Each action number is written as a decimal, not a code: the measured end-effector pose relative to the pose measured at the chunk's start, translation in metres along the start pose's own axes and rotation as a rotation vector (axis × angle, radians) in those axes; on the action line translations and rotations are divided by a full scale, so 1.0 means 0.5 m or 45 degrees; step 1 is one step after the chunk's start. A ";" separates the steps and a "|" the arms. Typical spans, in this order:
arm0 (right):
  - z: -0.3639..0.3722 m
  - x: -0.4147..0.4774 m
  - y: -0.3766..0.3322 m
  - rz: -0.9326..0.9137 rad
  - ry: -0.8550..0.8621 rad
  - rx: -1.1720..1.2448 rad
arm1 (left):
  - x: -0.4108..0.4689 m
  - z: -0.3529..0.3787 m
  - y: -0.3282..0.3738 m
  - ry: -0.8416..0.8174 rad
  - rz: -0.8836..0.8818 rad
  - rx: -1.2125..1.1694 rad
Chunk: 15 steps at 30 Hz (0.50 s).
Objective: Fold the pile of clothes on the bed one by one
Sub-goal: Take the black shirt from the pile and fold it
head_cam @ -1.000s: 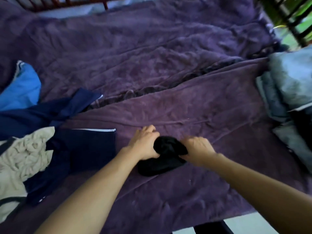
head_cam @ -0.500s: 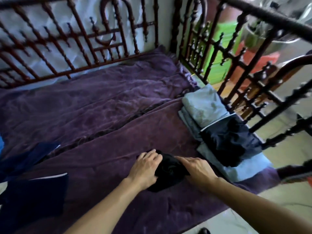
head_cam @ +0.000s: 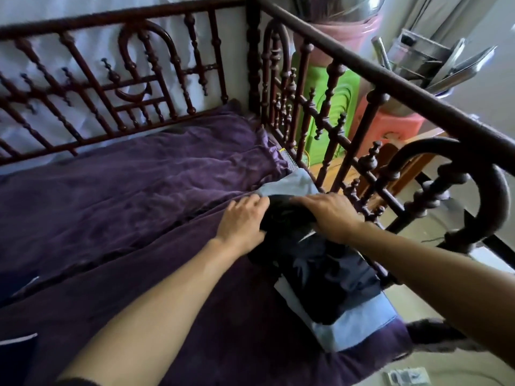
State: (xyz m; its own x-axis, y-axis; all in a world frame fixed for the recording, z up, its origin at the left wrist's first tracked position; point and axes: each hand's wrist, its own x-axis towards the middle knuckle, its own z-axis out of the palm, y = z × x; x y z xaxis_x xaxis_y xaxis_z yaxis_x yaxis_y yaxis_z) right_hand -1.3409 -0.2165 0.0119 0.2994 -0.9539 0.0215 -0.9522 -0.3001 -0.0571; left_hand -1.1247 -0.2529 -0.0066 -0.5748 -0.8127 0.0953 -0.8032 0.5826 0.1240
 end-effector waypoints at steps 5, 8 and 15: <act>-0.023 0.158 0.135 -0.050 0.239 -0.065 | 0.196 0.004 -0.023 0.199 -0.062 0.027; 0.016 0.244 0.220 -0.069 0.276 -0.075 | 0.297 0.061 -0.037 0.306 -0.107 0.040; 0.291 0.176 0.345 0.049 -0.420 -0.281 | 0.303 0.350 0.034 -0.164 -0.061 -0.091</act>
State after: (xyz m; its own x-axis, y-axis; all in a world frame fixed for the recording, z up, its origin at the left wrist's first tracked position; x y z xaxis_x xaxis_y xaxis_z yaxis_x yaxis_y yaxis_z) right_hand -1.4699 -0.3527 -0.1412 0.2323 -0.9252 -0.2999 -0.9427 -0.2901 0.1647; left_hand -1.2530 -0.3669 -0.1630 -0.5552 -0.8308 -0.0389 -0.8196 0.5385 0.1956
